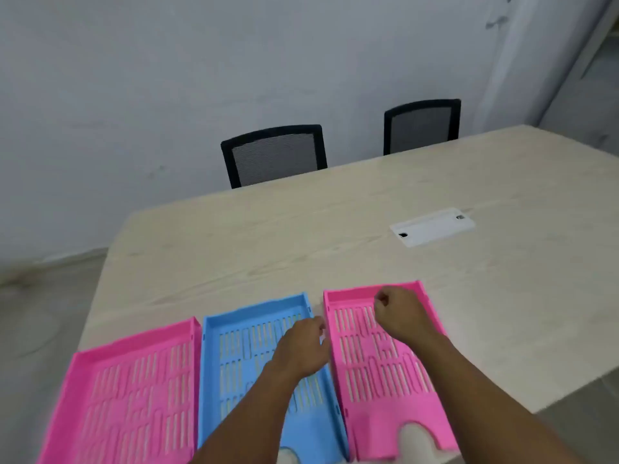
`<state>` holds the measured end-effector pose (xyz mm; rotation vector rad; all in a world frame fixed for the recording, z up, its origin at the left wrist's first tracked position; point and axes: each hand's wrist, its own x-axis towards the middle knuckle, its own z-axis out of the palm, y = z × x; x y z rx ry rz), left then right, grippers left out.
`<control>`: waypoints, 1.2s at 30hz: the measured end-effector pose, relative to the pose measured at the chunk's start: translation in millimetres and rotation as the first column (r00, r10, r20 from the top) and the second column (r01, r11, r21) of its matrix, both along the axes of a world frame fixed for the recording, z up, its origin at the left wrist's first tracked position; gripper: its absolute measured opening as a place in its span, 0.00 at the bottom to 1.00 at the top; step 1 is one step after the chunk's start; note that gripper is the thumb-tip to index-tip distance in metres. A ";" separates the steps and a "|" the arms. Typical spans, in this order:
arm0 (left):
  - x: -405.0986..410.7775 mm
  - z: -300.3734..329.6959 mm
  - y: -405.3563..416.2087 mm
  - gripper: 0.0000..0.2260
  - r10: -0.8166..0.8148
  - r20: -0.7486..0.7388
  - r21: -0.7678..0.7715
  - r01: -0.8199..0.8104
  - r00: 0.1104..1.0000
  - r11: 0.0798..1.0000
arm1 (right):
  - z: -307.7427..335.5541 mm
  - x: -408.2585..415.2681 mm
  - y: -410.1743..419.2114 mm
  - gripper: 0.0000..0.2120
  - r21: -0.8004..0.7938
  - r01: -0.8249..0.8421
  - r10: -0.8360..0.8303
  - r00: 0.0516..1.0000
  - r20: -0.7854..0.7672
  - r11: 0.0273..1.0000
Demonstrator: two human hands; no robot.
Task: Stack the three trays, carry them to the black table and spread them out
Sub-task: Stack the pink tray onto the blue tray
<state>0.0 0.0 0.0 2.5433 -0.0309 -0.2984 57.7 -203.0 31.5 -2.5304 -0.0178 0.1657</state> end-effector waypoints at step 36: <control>-4.4 -14.8 3.5 0.25 0.402 0.110 -0.363 -0.339 0.909 0.868 | -45.9 -4.9 -43.9 0.15 0.022 0.348 -0.348 0.926 0.145 0.937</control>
